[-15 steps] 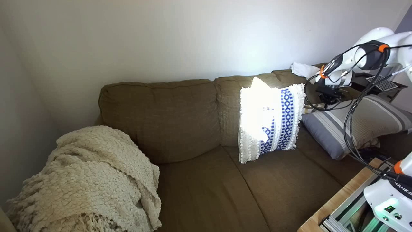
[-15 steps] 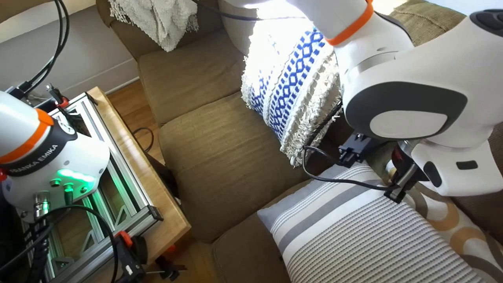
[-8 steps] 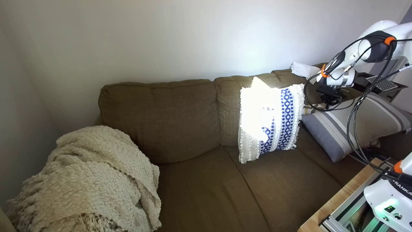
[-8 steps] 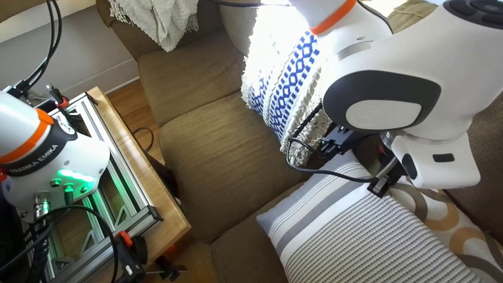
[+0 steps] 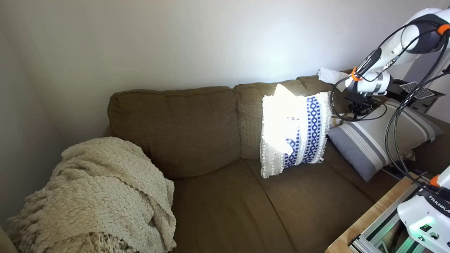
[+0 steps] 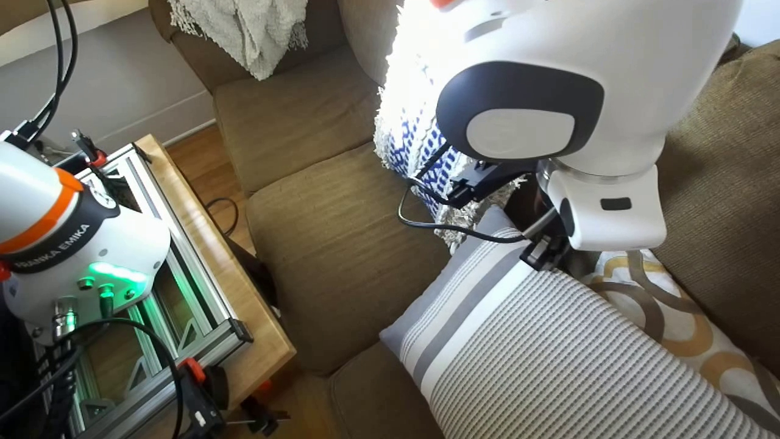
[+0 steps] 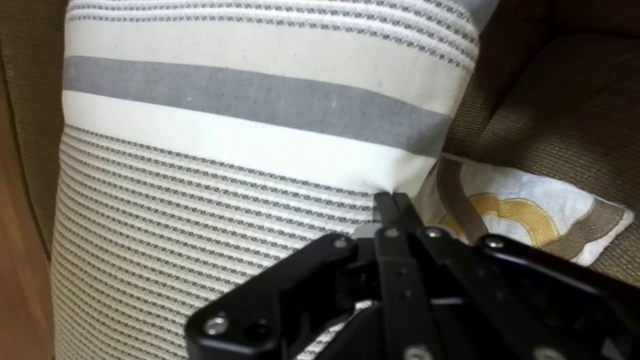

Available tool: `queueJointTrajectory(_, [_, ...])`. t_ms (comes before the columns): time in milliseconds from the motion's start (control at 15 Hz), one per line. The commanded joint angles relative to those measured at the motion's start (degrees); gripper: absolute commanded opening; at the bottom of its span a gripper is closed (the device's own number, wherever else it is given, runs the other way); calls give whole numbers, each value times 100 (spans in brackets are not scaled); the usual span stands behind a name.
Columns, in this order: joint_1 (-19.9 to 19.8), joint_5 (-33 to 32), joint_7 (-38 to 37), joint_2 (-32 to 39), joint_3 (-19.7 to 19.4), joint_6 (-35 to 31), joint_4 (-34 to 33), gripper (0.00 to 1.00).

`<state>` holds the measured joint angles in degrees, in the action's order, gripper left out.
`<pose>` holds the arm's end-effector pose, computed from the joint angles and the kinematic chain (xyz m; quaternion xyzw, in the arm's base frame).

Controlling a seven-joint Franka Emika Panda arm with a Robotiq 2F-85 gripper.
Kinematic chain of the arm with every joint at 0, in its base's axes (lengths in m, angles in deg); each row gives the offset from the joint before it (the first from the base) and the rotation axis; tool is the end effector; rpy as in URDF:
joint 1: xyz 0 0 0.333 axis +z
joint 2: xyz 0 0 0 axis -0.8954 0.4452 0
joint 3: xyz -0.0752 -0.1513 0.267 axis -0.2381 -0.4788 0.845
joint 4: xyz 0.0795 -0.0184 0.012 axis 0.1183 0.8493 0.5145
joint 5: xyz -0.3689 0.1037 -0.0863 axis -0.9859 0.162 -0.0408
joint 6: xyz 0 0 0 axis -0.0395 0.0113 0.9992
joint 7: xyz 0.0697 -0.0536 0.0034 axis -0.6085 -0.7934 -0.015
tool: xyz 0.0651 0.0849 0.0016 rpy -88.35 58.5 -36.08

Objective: Move the blue and white pillow to the middle of the sofa back and move gray pillow in front of the blue and white pillow

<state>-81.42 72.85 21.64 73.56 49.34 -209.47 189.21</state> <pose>0.4818 -0.4291 0.1682 0.7208 -0.6884 0.0403 0.0705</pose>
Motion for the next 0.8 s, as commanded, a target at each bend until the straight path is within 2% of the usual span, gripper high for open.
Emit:
queueJointTrajectory(0, [263, 132, -366, -726, -1, -364, 923, 0])
queueJointTrajectory(333, [642, -81, -820, -1235, -207, -754, 1727, 0])
queueJointTrajectory(733, [851, -271, -842, -1748, -256, -929, 2219, 0])
